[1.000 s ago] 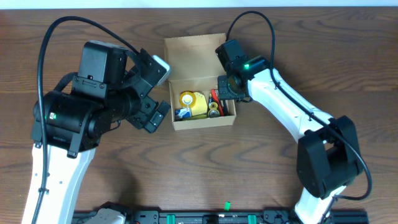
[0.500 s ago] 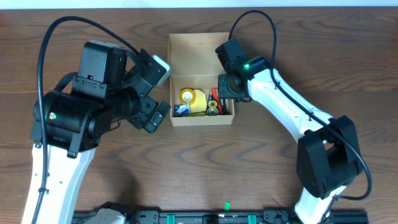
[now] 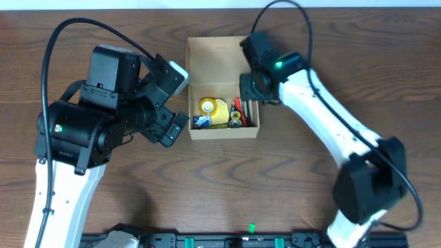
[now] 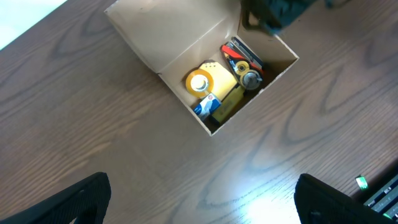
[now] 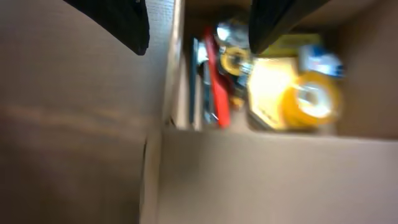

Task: Pack container
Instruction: 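Withdraw both grippers up and away from the box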

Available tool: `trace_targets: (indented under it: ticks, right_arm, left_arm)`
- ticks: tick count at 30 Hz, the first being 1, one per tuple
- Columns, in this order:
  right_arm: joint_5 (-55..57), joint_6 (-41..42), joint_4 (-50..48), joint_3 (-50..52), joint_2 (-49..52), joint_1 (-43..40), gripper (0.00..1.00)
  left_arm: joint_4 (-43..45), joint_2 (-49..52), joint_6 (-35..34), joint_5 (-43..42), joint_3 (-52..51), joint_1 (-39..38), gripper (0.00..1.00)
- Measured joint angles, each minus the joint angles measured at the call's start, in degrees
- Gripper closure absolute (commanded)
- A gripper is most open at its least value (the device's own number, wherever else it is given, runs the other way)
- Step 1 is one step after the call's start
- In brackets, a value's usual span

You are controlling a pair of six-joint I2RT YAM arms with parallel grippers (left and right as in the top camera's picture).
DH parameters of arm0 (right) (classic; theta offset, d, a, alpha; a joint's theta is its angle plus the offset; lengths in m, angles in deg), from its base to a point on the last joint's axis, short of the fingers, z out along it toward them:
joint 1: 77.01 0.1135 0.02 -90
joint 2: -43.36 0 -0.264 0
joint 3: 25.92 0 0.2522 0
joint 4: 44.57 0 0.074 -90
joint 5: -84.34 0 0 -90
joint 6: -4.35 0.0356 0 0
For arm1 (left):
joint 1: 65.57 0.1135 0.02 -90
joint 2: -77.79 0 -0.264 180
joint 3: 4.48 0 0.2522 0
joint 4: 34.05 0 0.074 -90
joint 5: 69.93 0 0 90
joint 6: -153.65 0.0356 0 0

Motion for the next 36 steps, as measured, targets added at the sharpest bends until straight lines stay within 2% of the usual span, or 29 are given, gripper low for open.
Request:
trace_targets:
  ticks: [9,12,21,26,32,36]
  right_arm:
    - [0.0,-7.0,0.6,-3.8,-14.4,0.0,0.34]
    - [0.2,-8.4,2.6,-3.8,-15.7,0.0,0.29]
    - [0.2,-11.8,8.3,-3.8,-15.7,-1.2,0.25]
    - [0.0,-16.5,1.5,-3.8,-15.7,-4.7,0.16]
    - [-4.2,-25.1,-6.5,-3.8,-15.5,-10.2,0.16]
    - [-6.5,-28.6,-8.2,-3.8,-14.6,-13.0,0.16]
  left_arm:
    - [0.0,0.0,0.0,0.0,0.0,0.0,0.05]
    - [0.0,0.0,0.0,0.0,0.0,0.0,0.05]
    - [0.0,0.0,0.0,0.0,0.0,0.0,0.05]
    - [1.2,0.0,0.0,0.0,0.0,0.0,0.05]
    - [10.4,0.2,0.0,0.0,0.0,0.0,0.05]
    - [15.0,2.1,-0.8,0.0,0.1,0.3,0.05]
